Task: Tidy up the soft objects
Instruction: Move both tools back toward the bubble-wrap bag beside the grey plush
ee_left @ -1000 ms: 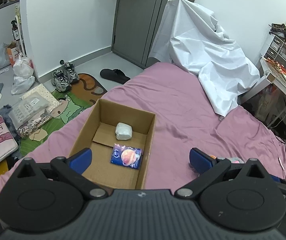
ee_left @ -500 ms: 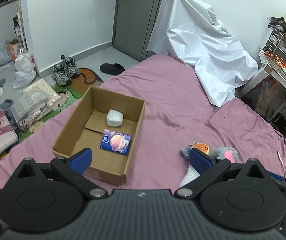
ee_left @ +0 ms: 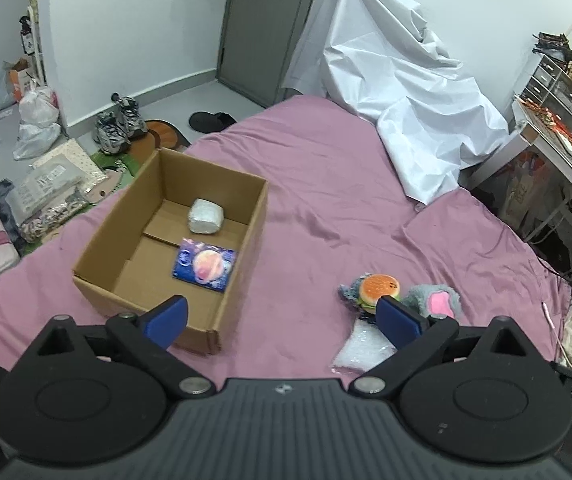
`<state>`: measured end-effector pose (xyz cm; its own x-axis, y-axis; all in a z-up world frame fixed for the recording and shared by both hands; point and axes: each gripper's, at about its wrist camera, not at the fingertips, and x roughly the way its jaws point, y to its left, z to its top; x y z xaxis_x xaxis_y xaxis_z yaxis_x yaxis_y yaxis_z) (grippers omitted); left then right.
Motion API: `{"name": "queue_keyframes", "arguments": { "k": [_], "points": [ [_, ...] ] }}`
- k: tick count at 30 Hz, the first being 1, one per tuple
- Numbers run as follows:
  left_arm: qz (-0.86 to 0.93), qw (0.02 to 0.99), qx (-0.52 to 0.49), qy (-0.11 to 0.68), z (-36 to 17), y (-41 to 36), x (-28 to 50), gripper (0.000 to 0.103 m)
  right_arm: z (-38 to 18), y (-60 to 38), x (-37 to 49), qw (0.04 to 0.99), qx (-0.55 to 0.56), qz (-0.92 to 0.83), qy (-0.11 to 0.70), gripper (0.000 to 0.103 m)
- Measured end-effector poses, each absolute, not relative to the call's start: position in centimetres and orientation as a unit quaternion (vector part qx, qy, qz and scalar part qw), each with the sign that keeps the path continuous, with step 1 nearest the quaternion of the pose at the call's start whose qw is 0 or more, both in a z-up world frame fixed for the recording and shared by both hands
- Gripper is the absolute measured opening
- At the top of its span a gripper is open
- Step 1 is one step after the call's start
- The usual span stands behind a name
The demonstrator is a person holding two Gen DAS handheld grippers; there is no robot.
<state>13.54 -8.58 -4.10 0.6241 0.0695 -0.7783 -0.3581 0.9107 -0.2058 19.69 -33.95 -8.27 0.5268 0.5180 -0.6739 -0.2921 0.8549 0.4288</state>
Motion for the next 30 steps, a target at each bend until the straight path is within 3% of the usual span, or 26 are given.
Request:
{"name": "queue_keyframes", "arguments": {
  "k": [12,18,24,30],
  "points": [
    [0.067,0.878,-0.184,0.436,-7.8,-12.0,15.6,0.097,-10.8,-36.4,21.6,0.840,0.205,0.198,0.462,0.103],
    [0.053,0.875,-0.199,0.437,-9.2,-12.7,16.7,0.090,-11.7,-37.2,22.3,0.835,0.229,0.174,0.469,0.103],
    [0.038,0.874,-0.206,0.438,-10.0,-13.6,18.0,0.075,-12.5,-38.4,23.0,0.828,0.263,0.155,0.470,0.102],
    [0.021,0.874,-0.202,0.441,-10.3,-14.6,19.9,0.067,-13.5,-39.4,23.9,0.818,0.294,0.141,0.475,0.095]
  ]
}}
